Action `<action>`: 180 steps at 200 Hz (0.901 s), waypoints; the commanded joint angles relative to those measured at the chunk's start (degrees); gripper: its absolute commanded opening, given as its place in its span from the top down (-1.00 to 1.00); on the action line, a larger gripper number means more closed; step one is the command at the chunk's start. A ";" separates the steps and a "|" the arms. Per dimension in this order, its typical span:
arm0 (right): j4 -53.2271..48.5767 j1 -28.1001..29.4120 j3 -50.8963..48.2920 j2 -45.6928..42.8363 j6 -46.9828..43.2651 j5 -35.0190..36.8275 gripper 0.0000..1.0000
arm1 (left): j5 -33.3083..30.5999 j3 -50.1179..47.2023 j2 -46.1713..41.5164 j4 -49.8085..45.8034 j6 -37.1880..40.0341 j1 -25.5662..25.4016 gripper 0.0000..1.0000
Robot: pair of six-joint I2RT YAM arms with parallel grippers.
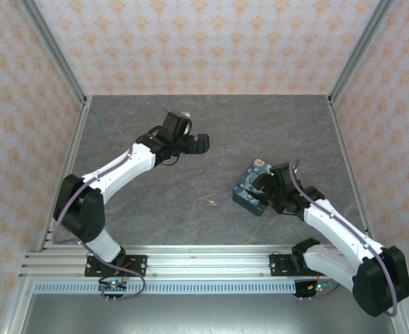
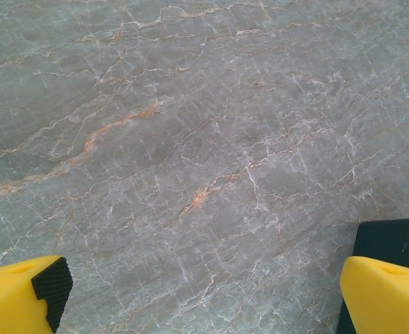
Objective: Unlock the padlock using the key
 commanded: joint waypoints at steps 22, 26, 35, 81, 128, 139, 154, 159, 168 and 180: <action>18.19 2.10 0.49 6.01 9.26 -4.60 -0.69 | 0.02 1.98 0.37 -1.50 -0.18 -0.56 -1.00; 19.26 2.10 0.79 6.90 9.41 -4.67 -0.69 | 0.00 1.91 0.37 -1.51 -0.20 -0.56 -1.00; 21.13 2.07 2.38 9.60 9.38 -5.21 -0.69 | -0.06 1.85 0.37 -1.52 -0.16 -0.58 -1.00; 28.22 3.79 13.04 23.88 7.53 -7.94 -0.69 | -2.27 1.20 0.81 -1.53 -1.58 -0.61 -1.00; 24.11 2.97 18.00 23.05 3.02 -8.03 -0.70 | -6.14 -0.14 -0.25 -3.68 -4.44 -0.32 -1.00; 21.96 1.06 18.50 21.68 1.82 -7.42 -0.70 | -6.10 -0.57 -0.66 -3.68 -5.09 -0.24 -1.00; 20.85 -2.68 18.42 20.24 0.92 -7.22 -0.70 | -5.07 -1.58 -1.22 -2.59 -6.41 0.34 -1.00; 20.36 -4.06 18.55 19.87 0.33 -6.94 -0.71 | -4.50 -1.90 -1.35 -2.00 -6.52 0.61 -1.00; 18.79 -6.59 19.14 19.57 -0.76 -5.80 -0.71 | -3.04 -2.64 -1.44 -0.90 -8.65 1.16 -1.00; 17.68 -9.64 20.48 20.35 -3.23 -4.90 -0.72 | -1.50 -3.21 -1.45 0.24 -9.88 1.95 -1.00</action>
